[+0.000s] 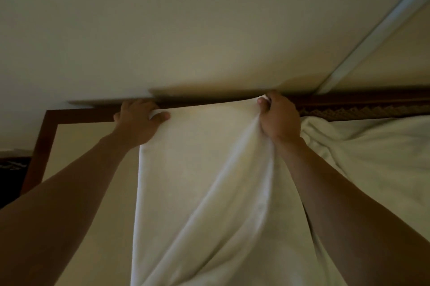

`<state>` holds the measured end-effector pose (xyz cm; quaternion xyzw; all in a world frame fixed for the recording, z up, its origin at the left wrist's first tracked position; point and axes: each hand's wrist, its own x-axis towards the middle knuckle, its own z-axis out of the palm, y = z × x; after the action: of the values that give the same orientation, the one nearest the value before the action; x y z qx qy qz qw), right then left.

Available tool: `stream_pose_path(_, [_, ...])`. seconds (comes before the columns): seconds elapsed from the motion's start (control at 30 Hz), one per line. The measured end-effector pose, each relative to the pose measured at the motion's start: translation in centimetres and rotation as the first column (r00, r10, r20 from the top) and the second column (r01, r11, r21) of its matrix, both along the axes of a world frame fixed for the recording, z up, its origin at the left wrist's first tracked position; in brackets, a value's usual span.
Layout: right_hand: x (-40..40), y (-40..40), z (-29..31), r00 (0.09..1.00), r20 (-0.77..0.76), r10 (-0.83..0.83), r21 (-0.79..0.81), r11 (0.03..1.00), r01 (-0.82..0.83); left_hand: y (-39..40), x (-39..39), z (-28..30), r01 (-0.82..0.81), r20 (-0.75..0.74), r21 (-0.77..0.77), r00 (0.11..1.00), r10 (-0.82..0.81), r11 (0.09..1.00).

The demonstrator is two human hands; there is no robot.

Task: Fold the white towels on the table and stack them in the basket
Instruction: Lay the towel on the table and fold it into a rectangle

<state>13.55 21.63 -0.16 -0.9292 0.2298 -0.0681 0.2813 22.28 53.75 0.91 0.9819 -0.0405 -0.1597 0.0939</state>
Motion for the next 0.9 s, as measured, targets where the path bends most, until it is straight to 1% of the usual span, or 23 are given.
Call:
stream_pose_path(0.07, [0.1, -0.1, -0.1, 0.999, -0.025, -0.03, 0.039, 0.999, 0.031, 0.1, -0.1, -0.4, -0.035, 0.02, -0.048, 0.999, 0.036, 0.998])
stream_pose_path(0.13, [0.1, -0.2, 0.2, 0.997, -0.055, -0.058, 0.098, 0.993, 0.063, 0.2, -1.0, -0.7, -0.079, 0.105, -0.154, 0.99, 0.095, 0.985])
stream_pose_path(0.2, [-0.4, -0.1, 0.8, 0.996, -0.068, -0.062, 0.133, 0.989, 0.071, 0.1, -2.9, -0.8, -0.145, 0.188, -0.249, 0.963, 0.195, 0.958])
stream_pose_path(0.27, [-1.6, 0.3, 1.6, 0.993, -0.087, -0.077, 0.146, 0.985, 0.089, 0.2, -5.1, -0.6, -0.246, 0.183, -0.301, 0.933, 0.309, 0.921])
stream_pose_path(0.33, [-3.6, 1.0, 1.9, 0.987, -0.138, -0.079, 0.101, 0.991, 0.093, 0.2, -7.4, -0.6, -0.317, 0.134, -0.309, 0.919, 0.371, 0.897])
stream_pose_path(0.4, [-5.7, 2.0, 1.5, 0.987, -0.153, -0.051, 0.04, 0.998, 0.058, 0.0, -9.3, -0.8, -0.358, 0.118, -0.289, 0.907, 0.404, 0.888])
stream_pose_path(0.47, [-7.0, 2.7, 1.3, 0.993, -0.114, -0.034, 0.04, 0.998, 0.039, -0.1, -10.5, -1.0, -0.37, 0.132, -0.271, 0.9, 0.415, 0.889])
stream_pose_path(0.53, [-7.4, 2.6, 1.3, 0.998, -0.04, -0.046, 0.062, 0.997, 0.048, -0.1, -11.0, -1.1, -0.366, 0.144, -0.277, 0.898, 0.415, 0.888])
stream_pose_path(0.6, [-7.5, 1.9, 1.2, 0.998, 0.019, -0.061, 0.043, 0.997, 0.06, -0.1, -11.0, -1.1, -0.359, 0.161, -0.281, 0.897, 0.412, 0.89])
stream_pose_path(0.73, [-7.9, 1.7, 0.4, 0.995, -0.069, -0.078, -0.002, 0.997, 0.078, -0.2, -11.1, -0.8, -0.375, 0.17, -0.269, 0.888, 0.427, 0.887])
stream_pose_path(0.83, [-8.1, 1.6, 0.4, 0.991, -0.08, -0.104, 0.043, 0.993, 0.107, 0.2, -11.3, -0.3, -0.375, 0.153, -0.268, 0.893, 0.424, 0.887])
stream_pose_path(0.9, [-8.7, 1.1, 0.7, 0.988, -0.093, -0.126, 0.079, 0.988, 0.133, 0.5, -11.9, 0.0, -0.383, 0.114, -0.269, 0.898, 0.424, 0.884])
